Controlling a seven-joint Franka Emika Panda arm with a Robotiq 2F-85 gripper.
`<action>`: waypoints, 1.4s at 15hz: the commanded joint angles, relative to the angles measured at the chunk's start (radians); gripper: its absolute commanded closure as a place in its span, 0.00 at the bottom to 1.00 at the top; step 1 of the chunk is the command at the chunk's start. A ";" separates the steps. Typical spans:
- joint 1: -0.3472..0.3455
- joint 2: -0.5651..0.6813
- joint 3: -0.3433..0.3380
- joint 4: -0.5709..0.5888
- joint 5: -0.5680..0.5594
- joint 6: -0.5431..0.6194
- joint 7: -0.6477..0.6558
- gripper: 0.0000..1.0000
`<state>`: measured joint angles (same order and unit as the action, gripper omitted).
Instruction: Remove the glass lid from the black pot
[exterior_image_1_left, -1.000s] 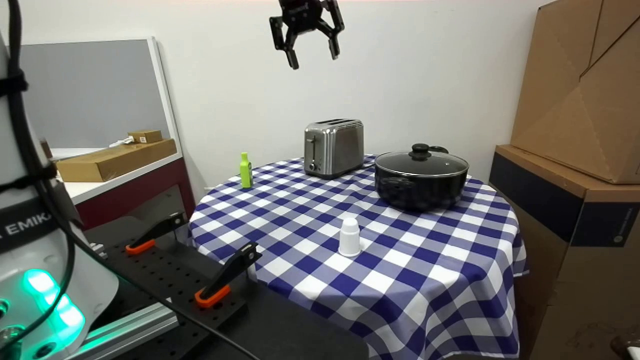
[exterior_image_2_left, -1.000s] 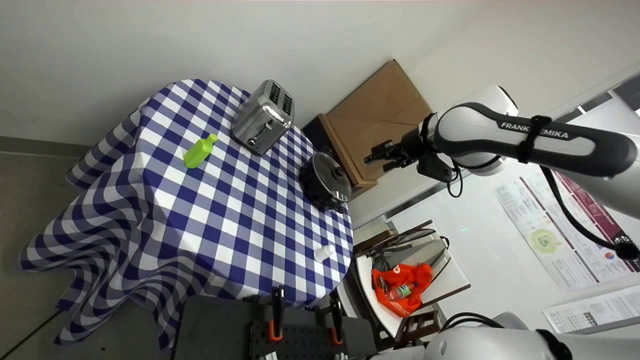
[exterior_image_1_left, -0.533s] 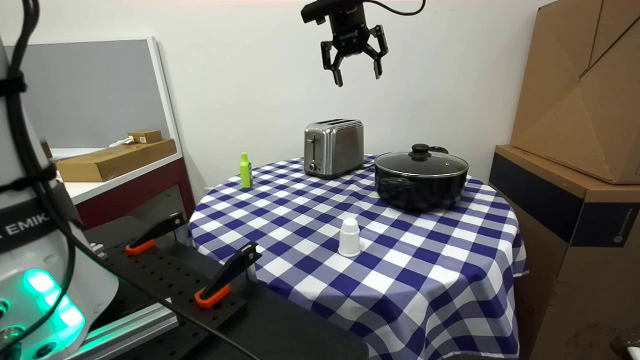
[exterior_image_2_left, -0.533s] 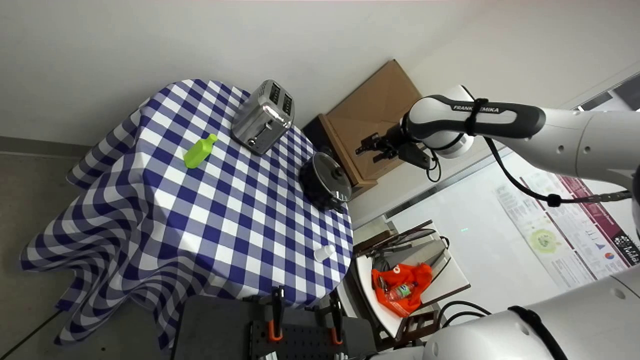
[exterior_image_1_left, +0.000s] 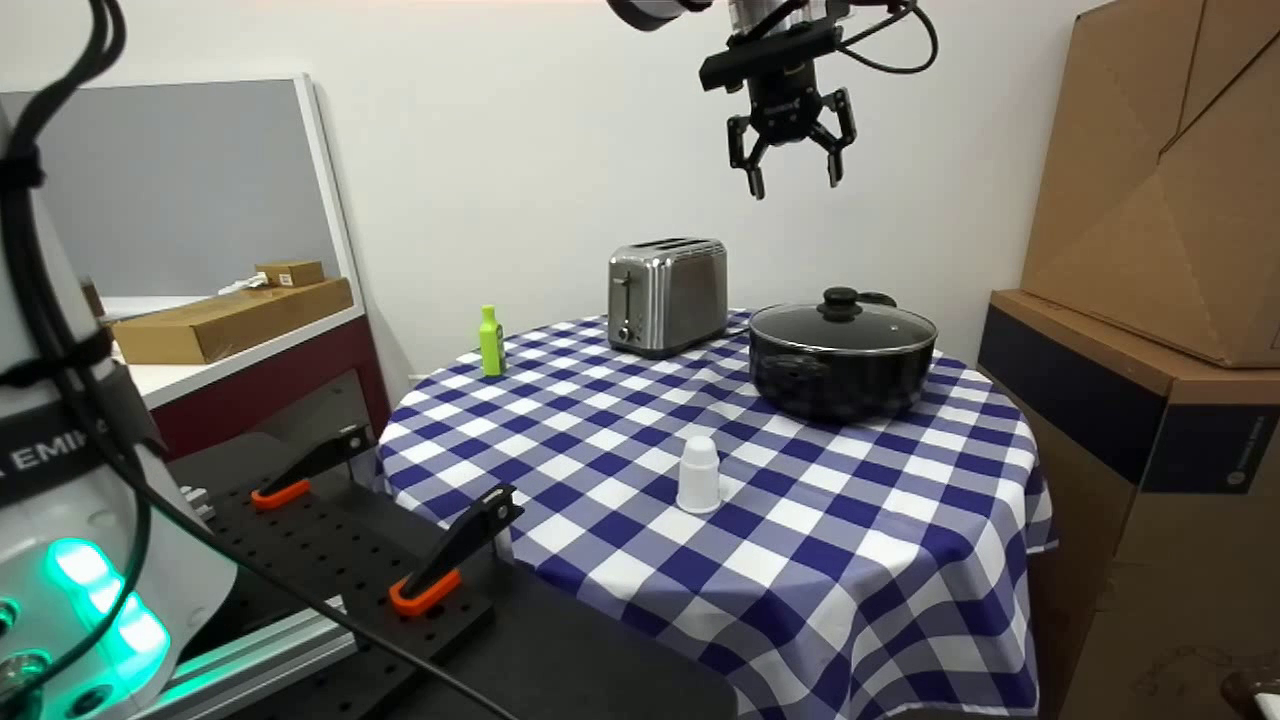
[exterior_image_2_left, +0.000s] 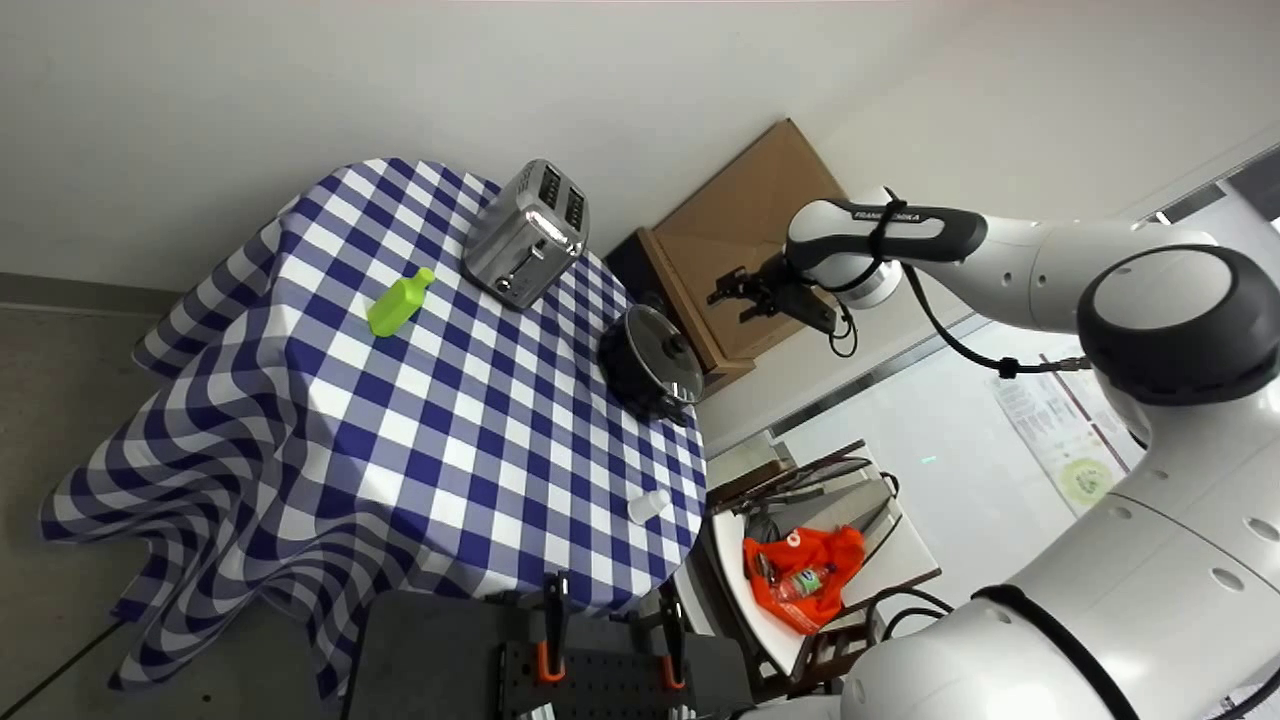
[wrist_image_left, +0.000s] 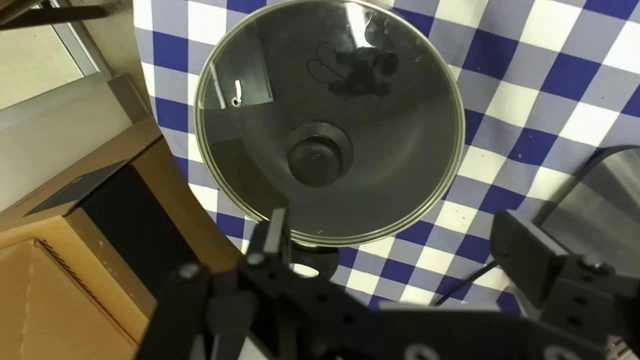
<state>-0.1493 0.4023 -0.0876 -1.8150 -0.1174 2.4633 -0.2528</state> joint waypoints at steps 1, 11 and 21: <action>-0.045 0.141 0.017 0.176 0.049 -0.049 -0.045 0.00; -0.084 0.401 0.036 0.433 0.054 -0.137 -0.048 0.00; -0.084 0.480 0.031 0.523 0.047 -0.214 -0.032 0.48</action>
<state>-0.2245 0.8459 -0.0662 -1.3573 -0.0811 2.2901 -0.2751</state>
